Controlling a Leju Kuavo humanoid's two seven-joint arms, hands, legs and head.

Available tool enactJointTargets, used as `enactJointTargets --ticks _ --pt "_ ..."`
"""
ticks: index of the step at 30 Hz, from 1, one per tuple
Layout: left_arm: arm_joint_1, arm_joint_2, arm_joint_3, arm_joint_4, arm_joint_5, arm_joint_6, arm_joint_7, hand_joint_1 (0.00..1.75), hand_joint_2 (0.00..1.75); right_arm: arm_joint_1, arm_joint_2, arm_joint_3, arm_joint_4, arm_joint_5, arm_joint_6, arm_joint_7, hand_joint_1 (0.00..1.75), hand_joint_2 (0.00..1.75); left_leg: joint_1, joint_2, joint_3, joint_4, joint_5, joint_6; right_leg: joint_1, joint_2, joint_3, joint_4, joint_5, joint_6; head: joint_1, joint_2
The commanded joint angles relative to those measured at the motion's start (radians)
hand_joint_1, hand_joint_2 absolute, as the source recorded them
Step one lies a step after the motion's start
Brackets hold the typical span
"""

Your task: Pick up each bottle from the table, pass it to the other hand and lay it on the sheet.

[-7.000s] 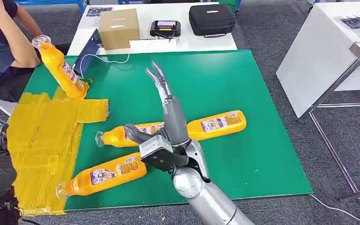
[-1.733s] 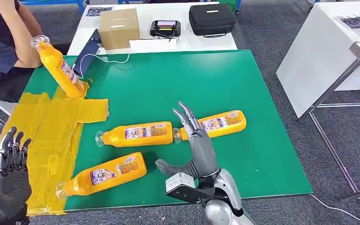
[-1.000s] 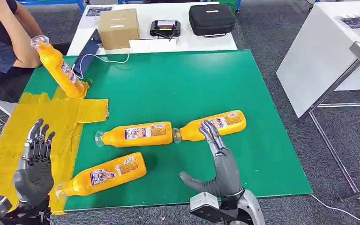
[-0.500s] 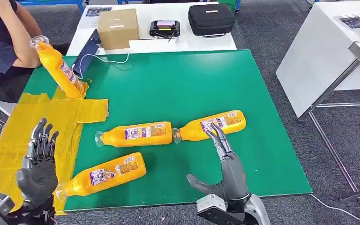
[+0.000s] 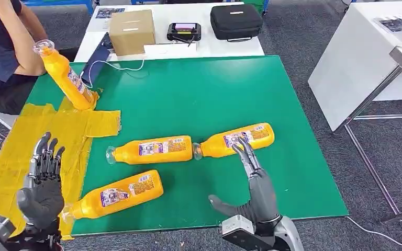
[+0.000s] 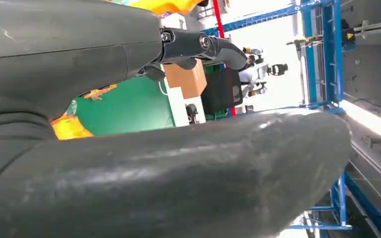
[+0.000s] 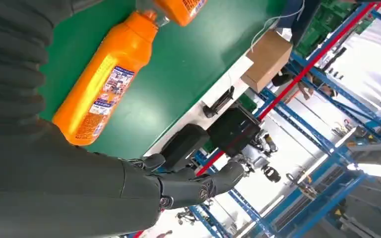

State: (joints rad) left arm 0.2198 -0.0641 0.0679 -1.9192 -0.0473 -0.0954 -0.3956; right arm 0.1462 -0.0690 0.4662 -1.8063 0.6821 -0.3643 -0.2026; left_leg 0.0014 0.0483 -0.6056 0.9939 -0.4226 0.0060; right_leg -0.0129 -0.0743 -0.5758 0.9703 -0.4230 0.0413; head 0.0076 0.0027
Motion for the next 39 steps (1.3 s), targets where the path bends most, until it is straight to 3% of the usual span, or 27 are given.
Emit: enactJointTargets --ticks 1,5,6,7,8,9,11,12,16,18,22,27,32,37,39 --pt "0.034 0.032 0.110 0.076 0.035 -0.021 -0.038 0.00 0.00 -0.147 0.046 0.093 0.119 0.008 0.022 0.000 0.00 1.75 0.000 0.002 0.003 -0.001 0.000 -0.001 0.000 0.007 0.002 -0.001 0.000 -0.001 0.000 0.000" --pt "0.073 -0.022 0.329 0.048 0.012 -0.162 -0.055 0.00 0.00 -0.274 0.123 0.137 0.241 0.105 -0.095 0.065 0.00 1.75 0.001 0.011 0.007 -0.002 -0.003 -0.002 0.000 0.021 0.004 -0.001 0.002 -0.003 0.000 0.000" --pt "0.070 -0.037 0.357 0.047 0.002 -0.189 -0.061 0.00 0.00 -0.283 0.117 0.136 0.244 0.103 -0.099 0.066 0.00 1.75 0.001 0.010 0.004 -0.002 -0.001 -0.001 0.001 0.015 0.002 -0.001 0.002 -0.002 0.000 0.000" --pt "0.062 -0.052 0.350 0.040 -0.029 -0.274 -0.108 0.00 0.00 -0.230 -0.046 0.044 0.153 0.129 -0.009 0.326 0.00 1.75 0.002 0.011 0.008 -0.002 -0.003 -0.002 0.001 0.022 0.005 0.000 0.001 -0.004 0.000 0.000" --pt "0.051 -0.069 0.325 0.034 -0.057 -0.270 -0.104 0.00 0.00 -0.175 -0.193 -0.067 0.094 -0.020 0.042 0.293 0.00 1.75 0.001 0.006 0.005 -0.002 -0.001 -0.001 0.001 0.013 0.003 0.000 0.001 -0.002 0.000 0.000" --pt "0.043 -0.073 0.290 0.036 -0.075 -0.242 -0.095 0.00 0.00 -0.120 -0.261 -0.225 0.095 -0.127 0.109 0.165 0.00 1.75 0.002 -0.004 0.006 -0.001 0.000 0.000 0.002 0.006 0.008 -0.003 -0.001 -0.001 -0.001 0.000" --pt "0.027 -0.043 0.227 0.055 -0.061 -0.200 -0.091 0.00 0.00 -0.103 -0.267 -0.377 0.125 -0.101 0.255 0.122 0.00 1.75 0.002 -0.009 0.005 -0.001 0.001 0.001 0.001 -0.003 0.003 -0.003 -0.002 0.000 -0.003 0.000" --pt "0.016 -0.021 0.193 0.065 -0.057 -0.182 -0.090 0.00 0.00 -0.113 -0.253 -0.409 0.138 -0.069 0.301 0.116 0.00 1.75 0.002 -0.018 0.007 0.000 0.000 0.002 0.000 -0.009 0.002 -0.004 -0.004 0.001 -0.003 0.000" --pt "-0.001 -0.004 0.165 0.071 -0.055 -0.165 -0.082 0.00 0.00 -0.141 -0.225 -0.379 0.142 -0.005 0.302 0.146 0.00 1.75 -0.002 -0.013 -0.001 -0.001 0.001 0.004 -0.003 -0.007 0.003 -0.005 -0.001 0.004 0.002 0.000" --pt "-0.032 0.022 0.124 0.080 -0.056 -0.156 -0.064 0.00 0.00 -0.180 -0.237 -0.354 0.166 0.008 0.298 0.172 0.00 1.75 -0.005 -0.012 0.002 -0.001 -0.001 0.005 -0.005 -0.003 0.008 -0.004 0.001 0.005 0.000 0.000" --pt "-0.137 0.050 0.022 0.125 -0.053 -0.137 -0.014 0.00 0.00 -0.259 -0.310 -0.362 0.242 -0.038 0.322 0.195 0.00 1.75 -0.005 -0.013 0.000 0.000 0.001 0.005 -0.006 -0.007 0.006 -0.004 0.001 0.006 0.001 0.000" --pt "-0.230 0.084 -0.102 0.177 -0.028 -0.070 0.049 0.00 0.00 -0.305 -0.435 -0.396 0.319 -0.094 0.442 0.190 0.00 1.75 -0.006 -0.014 0.000 0.000 0.003 0.007 -0.006 -0.009 0.006 -0.004 0.001 0.007 0.001 0.000" --pt "-0.260 0.111 -0.114 0.200 0.004 -0.065 0.053 0.00 0.00 -0.439 -0.467 -0.333 0.452 -0.052 0.466 0.193 0.00 1.75 -0.006 -0.009 0.003 0.001 0.001 0.008 -0.007 0.001 0.008 -0.004 0.003 0.008 0.000 0.000" --pt "-0.257 0.112 -0.115 0.198 0.006 -0.067 0.053 0.00 0.00 -0.444 -0.467 -0.319 0.455 -0.043 0.465 0.194 0.00 1.75 -0.006 -0.009 0.004 0.000 0.001 0.007 -0.006 0.001 0.009 -0.005 0.002 0.007 0.000 0.000" --pt "-0.265 0.116 -0.120 0.207 0.009 -0.073 0.054 0.00 0.00 -0.497 -0.463 -0.280 0.508 -0.029 0.473 0.192 0.00 1.75 -0.007 -0.008 0.001 0.000 0.003 0.008 -0.007 -0.004 0.005 -0.004 0.003 0.009 0.000 0.000"
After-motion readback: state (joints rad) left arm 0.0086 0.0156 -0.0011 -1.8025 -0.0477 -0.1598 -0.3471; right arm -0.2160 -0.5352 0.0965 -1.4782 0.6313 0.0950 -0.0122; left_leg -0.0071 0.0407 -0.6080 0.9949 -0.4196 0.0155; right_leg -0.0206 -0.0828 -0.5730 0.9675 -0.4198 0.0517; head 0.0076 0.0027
